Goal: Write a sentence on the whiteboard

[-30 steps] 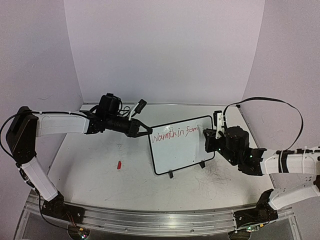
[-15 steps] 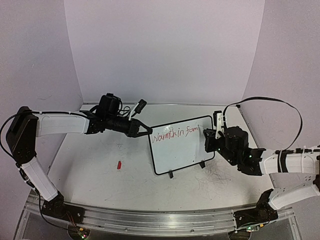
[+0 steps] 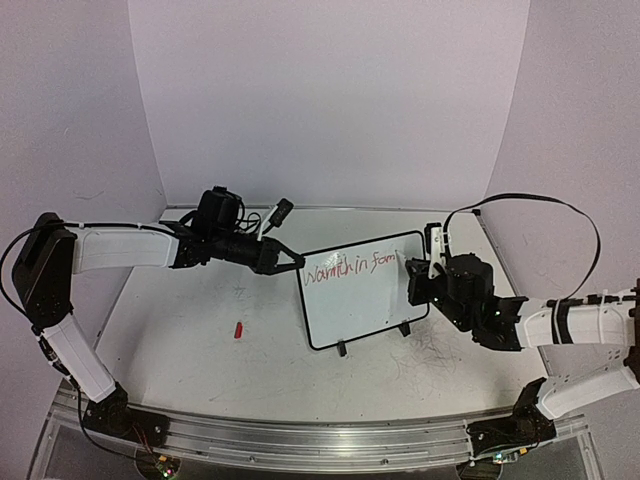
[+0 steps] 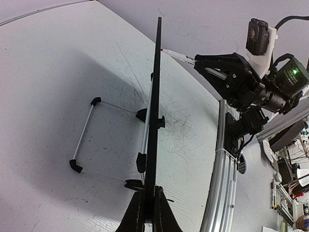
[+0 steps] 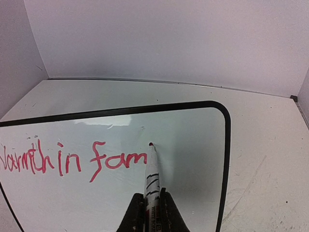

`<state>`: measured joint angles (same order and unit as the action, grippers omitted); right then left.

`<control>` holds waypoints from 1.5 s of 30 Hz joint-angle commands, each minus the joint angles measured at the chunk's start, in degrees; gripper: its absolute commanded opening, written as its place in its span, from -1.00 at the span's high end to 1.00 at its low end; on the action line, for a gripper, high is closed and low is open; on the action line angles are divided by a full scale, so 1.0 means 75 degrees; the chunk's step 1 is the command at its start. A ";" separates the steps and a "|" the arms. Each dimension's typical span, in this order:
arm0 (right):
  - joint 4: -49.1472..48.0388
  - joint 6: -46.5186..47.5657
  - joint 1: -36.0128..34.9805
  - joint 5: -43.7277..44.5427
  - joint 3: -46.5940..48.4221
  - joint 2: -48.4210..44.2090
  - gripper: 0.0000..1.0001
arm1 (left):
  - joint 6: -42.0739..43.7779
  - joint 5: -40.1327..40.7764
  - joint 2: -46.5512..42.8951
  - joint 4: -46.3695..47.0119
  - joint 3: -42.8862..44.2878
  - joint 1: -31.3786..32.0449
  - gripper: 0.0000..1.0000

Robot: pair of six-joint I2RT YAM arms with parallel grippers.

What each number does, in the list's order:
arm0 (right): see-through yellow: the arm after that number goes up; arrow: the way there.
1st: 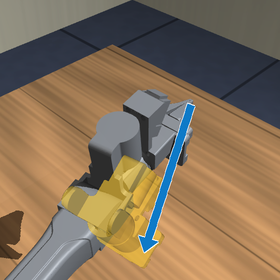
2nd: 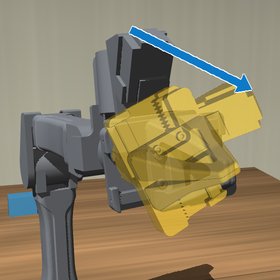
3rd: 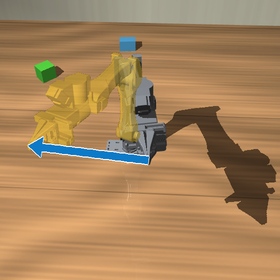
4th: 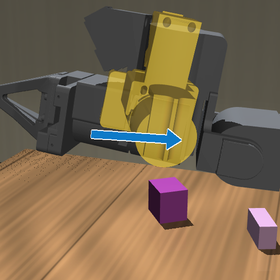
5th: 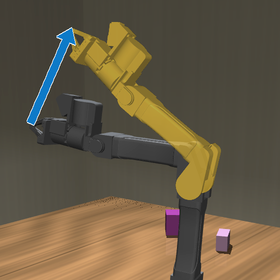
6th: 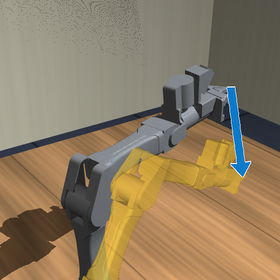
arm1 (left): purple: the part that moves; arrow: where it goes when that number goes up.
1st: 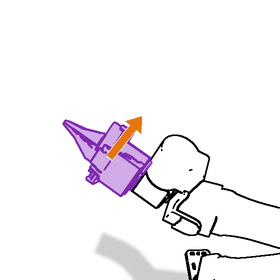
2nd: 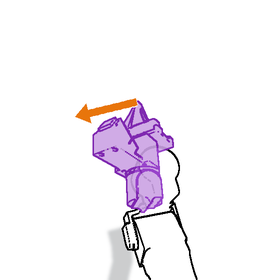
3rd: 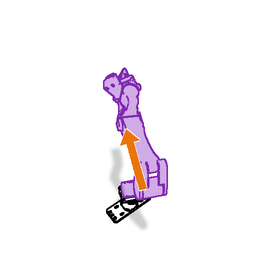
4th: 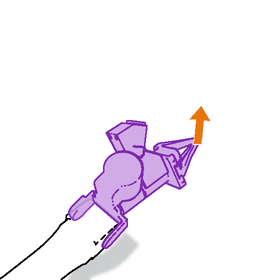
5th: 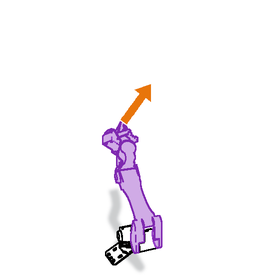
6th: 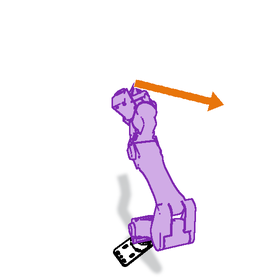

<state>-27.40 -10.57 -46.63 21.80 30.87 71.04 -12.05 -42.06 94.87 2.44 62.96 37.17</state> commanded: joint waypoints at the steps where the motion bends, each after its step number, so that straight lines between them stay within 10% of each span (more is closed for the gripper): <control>1: 0.0111 -0.0044 0.0031 0.0126 0.0127 -0.0258 1.00 | 0.0107 -0.0204 -0.0340 0.0136 0.0029 -0.0034 1.00; 45: 0.0452 -0.0416 0.0022 -0.0147 -0.0153 -0.0182 1.00 | 0.0107 -0.0192 -0.0347 0.0142 0.0028 -0.0034 1.00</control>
<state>-25.61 -12.38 -46.63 21.37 30.63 70.39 -12.05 -42.30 94.87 2.44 62.96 37.17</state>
